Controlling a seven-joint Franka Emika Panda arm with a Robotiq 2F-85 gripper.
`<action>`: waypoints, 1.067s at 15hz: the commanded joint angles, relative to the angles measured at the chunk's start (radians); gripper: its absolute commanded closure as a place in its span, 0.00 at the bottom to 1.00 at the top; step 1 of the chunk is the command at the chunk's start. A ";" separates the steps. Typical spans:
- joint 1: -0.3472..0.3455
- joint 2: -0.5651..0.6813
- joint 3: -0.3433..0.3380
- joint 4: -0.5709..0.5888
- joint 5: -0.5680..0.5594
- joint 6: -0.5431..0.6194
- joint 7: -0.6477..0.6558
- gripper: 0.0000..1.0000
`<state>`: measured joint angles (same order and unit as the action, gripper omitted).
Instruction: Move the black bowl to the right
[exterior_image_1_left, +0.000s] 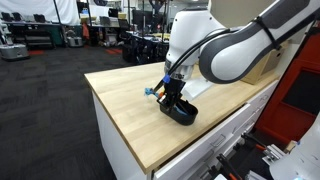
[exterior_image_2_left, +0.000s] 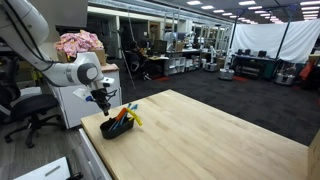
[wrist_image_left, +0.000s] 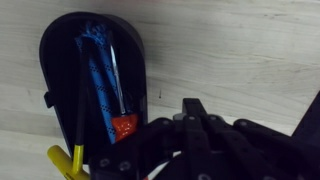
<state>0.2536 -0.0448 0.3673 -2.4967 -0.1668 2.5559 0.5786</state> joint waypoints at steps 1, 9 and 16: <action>-0.004 0.084 -0.037 0.043 -0.086 0.011 0.048 1.00; -0.005 0.114 -0.128 0.046 -0.179 0.014 0.098 1.00; -0.032 0.097 -0.206 0.008 -0.261 0.029 0.155 1.00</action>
<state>0.2476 0.0426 0.1857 -2.4688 -0.3801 2.5560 0.6963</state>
